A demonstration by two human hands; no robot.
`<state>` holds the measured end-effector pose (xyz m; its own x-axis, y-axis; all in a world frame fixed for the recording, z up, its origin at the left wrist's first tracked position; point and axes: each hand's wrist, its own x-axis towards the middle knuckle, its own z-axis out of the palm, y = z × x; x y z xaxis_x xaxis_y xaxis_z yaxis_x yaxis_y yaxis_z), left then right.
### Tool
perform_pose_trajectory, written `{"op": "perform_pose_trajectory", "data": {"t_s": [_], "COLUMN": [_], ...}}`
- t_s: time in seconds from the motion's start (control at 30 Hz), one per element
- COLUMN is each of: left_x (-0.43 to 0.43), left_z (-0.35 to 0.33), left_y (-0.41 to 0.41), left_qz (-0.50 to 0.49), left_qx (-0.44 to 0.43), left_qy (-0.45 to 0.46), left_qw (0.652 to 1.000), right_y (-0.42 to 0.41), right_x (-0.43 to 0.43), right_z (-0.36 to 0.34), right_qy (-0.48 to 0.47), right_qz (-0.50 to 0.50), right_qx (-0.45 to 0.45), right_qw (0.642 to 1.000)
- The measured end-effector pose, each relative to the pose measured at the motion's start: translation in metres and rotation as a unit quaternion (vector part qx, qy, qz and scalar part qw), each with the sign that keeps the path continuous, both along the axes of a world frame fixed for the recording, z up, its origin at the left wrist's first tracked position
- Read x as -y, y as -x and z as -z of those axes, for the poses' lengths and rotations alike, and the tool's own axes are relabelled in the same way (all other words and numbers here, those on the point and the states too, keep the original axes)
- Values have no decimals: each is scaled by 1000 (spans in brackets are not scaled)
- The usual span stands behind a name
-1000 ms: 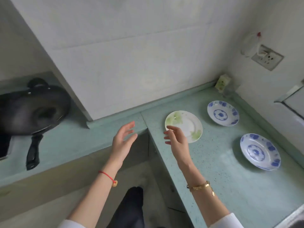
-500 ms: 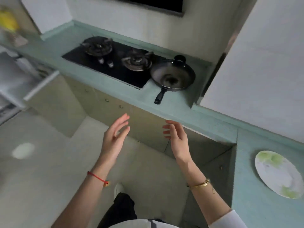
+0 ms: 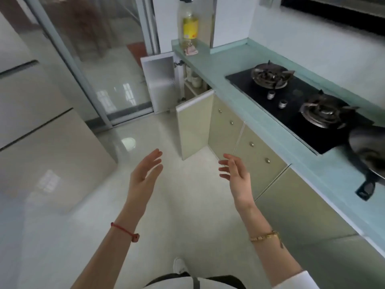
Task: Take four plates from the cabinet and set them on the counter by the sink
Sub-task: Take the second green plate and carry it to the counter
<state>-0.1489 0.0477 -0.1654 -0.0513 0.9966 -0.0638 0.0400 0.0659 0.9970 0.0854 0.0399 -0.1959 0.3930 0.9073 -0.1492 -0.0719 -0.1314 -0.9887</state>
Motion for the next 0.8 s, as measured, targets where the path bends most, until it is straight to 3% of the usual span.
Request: {"op": "perform_pose_trajectory", "data": {"t_s": [0.4,0.8], "left_x": [-136,-397], "left_z": [9,-10], "left_y": [130,190], "left_qz": [-74,-109], "left_qx": [9,18], "left_qy": [-5,-27], "left_qw": [997,994], "right_y": [127,225], "right_x": [-182,-450], "right_z": [5,-5], "right_qy": [-12,-37], "right_qz": [-85,-146], "right_qx": [5,-1], "right_qw": [996,989]}}
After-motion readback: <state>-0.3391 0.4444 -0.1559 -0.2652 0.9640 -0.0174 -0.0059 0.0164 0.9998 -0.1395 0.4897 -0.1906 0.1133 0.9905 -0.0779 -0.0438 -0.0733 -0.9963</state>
